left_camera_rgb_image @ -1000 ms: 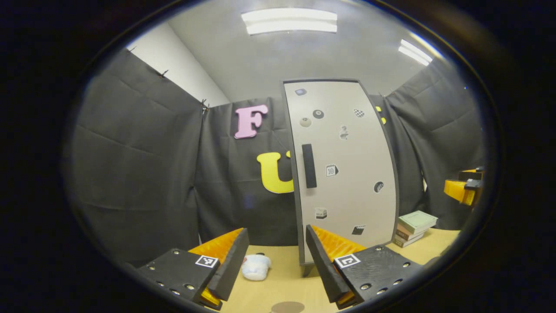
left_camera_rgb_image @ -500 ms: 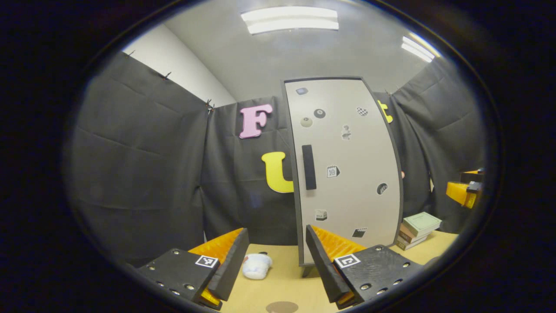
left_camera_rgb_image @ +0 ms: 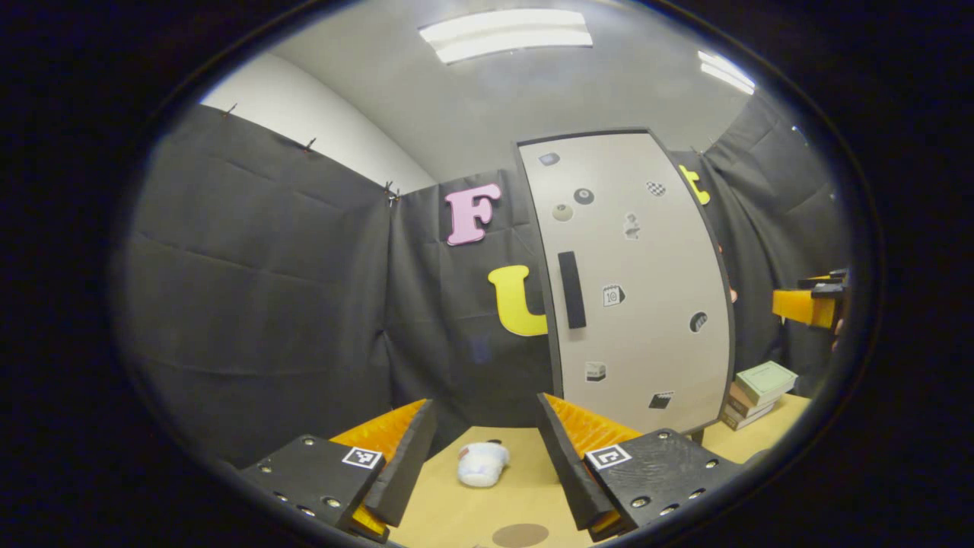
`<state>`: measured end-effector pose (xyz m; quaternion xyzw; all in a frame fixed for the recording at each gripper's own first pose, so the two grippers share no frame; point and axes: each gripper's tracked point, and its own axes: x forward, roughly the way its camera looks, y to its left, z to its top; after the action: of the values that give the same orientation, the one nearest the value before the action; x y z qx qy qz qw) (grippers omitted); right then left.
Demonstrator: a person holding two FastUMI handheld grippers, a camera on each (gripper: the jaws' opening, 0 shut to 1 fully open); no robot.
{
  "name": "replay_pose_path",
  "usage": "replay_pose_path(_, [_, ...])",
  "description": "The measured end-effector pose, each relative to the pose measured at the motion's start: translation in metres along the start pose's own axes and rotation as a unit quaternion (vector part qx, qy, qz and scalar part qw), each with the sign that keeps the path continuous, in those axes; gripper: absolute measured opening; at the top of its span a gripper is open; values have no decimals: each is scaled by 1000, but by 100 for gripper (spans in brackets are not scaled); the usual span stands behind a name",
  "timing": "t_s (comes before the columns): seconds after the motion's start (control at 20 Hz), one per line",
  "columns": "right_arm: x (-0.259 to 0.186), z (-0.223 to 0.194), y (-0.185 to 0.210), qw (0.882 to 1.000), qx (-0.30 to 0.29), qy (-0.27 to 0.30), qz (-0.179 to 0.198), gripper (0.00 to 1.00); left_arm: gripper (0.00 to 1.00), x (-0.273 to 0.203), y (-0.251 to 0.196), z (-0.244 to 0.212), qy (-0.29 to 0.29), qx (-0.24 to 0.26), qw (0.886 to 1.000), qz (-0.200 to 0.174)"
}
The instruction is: Open the cabinet door with the right hand, grasp the bottle in the cabinet with the left hand and place it on the coaster, then close the cabinet door with the right hand.
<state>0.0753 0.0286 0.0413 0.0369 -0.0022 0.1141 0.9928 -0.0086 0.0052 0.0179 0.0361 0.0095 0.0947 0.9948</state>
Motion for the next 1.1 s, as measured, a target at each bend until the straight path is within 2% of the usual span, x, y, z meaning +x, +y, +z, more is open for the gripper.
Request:
replay_pose_path(0.4, [50, 30, 65, 999, -13, -1, 37, 94, 82, 19, 50, -17, 2, -3, 1000, 20])
replay_pose_path(0.45, [57, 30, 72, 999, -17, 3, 41, 94, 80, 22, 56, -21, 3, -3, 1000, 23])
replay_pose_path(0.7, [88, 40, 111, 998, -22, -2, 58, 94, 81, 27, 90, -39, 15, 2, 999, 41])
replay_pose_path(0.75, [94, 42, 118, 998, -20, -2, 62, 95, 79, 29, 95, -42, 17, 2, 999, 44])
replay_pose_path(0.8, [100, 43, 125, 998, -17, -3, 65, 96, 82, 32, 100, -45, 19, 1, 999, 47])
replay_pose_path(0.85, [106, 45, 130, 998, -15, -4, 66, 96, 80, 33, 105, -50, 22, 0, 999, 50])
replay_pose_path(1.1, [136, 51, 154, 998, -10, -8, 64, 95, 82, 43, 127, -69, 34, 2, 998, 57])
